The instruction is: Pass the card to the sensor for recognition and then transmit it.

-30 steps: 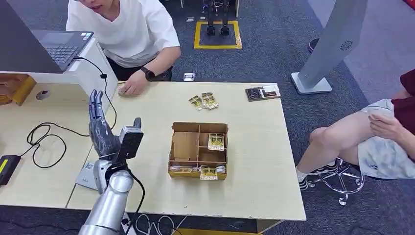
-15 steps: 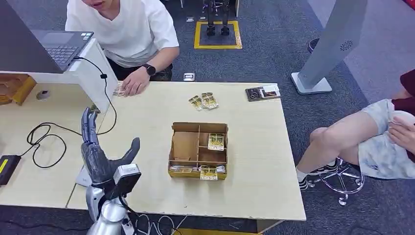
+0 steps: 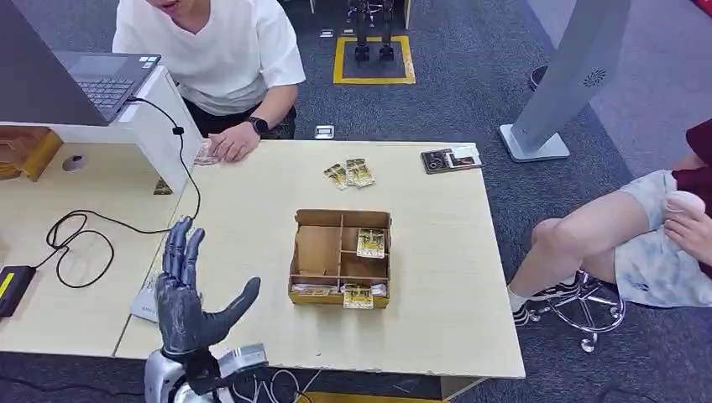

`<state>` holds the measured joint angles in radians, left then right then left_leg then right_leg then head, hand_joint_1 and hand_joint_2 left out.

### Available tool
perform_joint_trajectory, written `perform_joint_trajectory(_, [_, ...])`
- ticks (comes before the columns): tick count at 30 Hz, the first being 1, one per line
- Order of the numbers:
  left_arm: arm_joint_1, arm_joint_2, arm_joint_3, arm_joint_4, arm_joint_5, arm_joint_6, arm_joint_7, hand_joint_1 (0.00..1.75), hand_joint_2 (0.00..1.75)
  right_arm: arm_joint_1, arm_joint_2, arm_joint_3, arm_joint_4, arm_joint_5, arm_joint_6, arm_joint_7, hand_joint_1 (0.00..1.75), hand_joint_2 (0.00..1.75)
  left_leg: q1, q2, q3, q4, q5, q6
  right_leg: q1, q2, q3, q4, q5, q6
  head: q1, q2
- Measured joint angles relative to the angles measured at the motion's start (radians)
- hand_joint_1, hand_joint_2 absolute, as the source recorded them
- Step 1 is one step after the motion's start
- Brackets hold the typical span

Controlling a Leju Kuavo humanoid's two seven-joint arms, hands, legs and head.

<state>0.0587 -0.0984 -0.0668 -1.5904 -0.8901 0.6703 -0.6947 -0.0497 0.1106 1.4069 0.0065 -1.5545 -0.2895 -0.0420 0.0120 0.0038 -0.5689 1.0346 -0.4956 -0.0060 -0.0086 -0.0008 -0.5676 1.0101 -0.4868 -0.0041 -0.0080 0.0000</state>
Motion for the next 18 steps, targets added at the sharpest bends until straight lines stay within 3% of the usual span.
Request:
perform_joint_trajectory(11, [0.039, 0.046, -0.039, 0.0, -0.124, 0.0, -0.005, 0.0, 1.75, 0.002, 0.0, -0.003, 0.005, 0.0, 0.011, 0.0, 0.0, 1.75, 0.0, 0.0, 0.0, 0.0, 0.0, 0.0, 0.0, 0.0, 0.0, 0.0, 0.0, 0.0, 0.0, 0.0])
perform_joint_trajectory(18, [0.05, 0.077, -0.056, 0.0, -0.307, 0.0, 0.036, 0.0, 1.75, 0.006, 0.0, -0.01, 0.005, 0.0, 0.011, -0.005, 0.0, 1.75, 0.0, 0.0, 0.0, 0.0, 0.0, 0.0, 0.0, 0.0, 0.0, 0.0, 0.0, 0.0, 0.0, 0.0])
